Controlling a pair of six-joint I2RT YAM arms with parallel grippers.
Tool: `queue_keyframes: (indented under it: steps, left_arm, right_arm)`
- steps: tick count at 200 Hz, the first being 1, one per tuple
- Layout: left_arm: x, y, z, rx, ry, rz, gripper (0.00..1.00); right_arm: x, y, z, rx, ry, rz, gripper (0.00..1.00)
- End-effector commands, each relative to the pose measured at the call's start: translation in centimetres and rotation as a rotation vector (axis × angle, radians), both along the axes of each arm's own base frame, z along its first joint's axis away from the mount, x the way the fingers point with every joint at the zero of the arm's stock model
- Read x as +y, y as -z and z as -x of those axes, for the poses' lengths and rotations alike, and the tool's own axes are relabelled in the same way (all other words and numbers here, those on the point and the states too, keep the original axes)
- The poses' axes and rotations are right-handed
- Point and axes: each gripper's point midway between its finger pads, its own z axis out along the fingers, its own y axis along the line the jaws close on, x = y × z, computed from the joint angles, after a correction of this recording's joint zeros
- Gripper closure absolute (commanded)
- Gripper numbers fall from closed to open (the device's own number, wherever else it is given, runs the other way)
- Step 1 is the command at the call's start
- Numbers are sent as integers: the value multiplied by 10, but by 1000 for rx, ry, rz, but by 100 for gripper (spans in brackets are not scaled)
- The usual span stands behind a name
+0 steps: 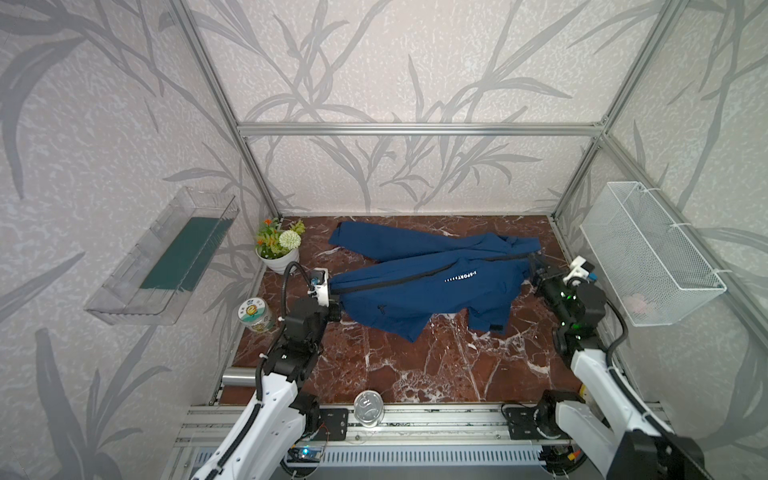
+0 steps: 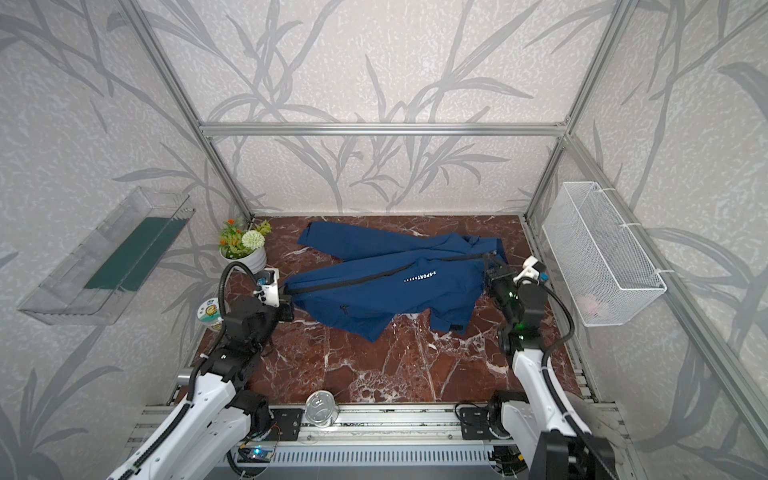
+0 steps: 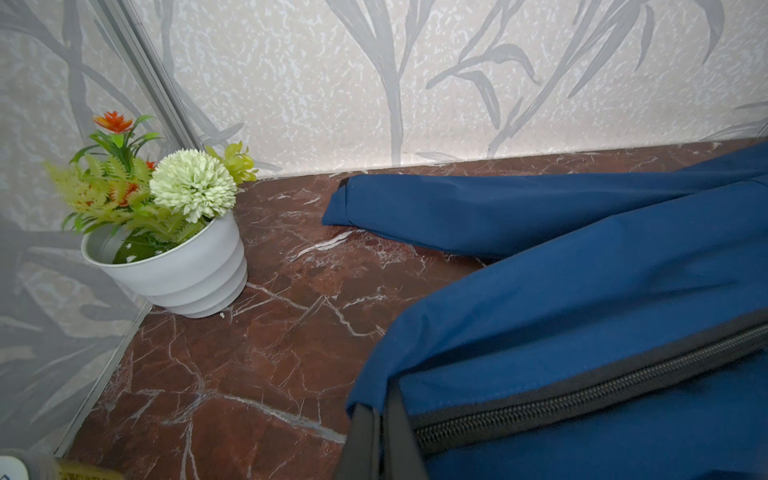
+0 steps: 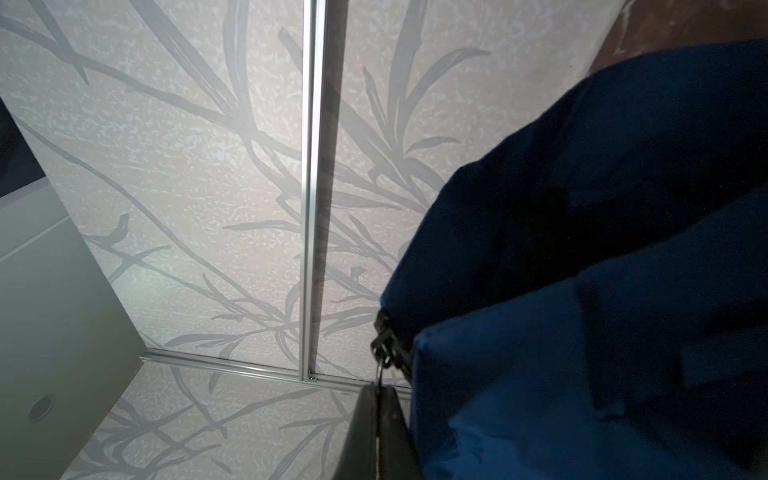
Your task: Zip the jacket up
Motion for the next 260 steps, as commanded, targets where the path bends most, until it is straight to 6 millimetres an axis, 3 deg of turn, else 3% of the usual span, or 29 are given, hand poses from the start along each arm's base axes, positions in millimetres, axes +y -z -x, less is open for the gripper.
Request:
queue_keyframes:
  steps: [1,59,92,119,125,139,147,157,161,168,180,211,260]
  left_arm:
    - [15,16,3,70,-63,-71,100]
    - [30,63,7,271,-170,-95,100]
    - [34,76,7,343,-185,-136,100]
    - [34,79,5,352,-186,-143,100]
    - [34,78,4,346,-184,-141,100]
    - [33,72,1,313,-181,-130,100]
    - [32,68,0,288,-180,-125,89]
    - [30,59,-1,255,-161,-125,67]
    - [29,55,-1,240,-154,-126,54]
    - [29,49,-1,222,-149,-126,23]
    - [28,40,0,199,-138,-135,2]
    - [37,26,0,155,-185,-145,1]
    - [34,-11,-18,40,-191,-127,1]
  right_arm:
    - [-16,46,19,115,104,-2,100]
    - [-27,107,52,255,180,3,100]
    - [-35,147,73,392,247,-36,100]
    - [-37,155,82,401,262,-18,100]
    - [-37,153,84,403,262,-8,94]
    - [-37,149,85,384,259,8,54]
    - [-37,147,87,391,261,14,42]
    - [-38,141,89,389,261,30,34]
    - [-38,138,90,386,261,49,28]
    - [-38,130,92,379,255,93,22]
    - [-41,122,98,406,264,146,17]
    - [-47,102,107,461,269,304,13]
    - [-46,67,90,482,175,596,10]
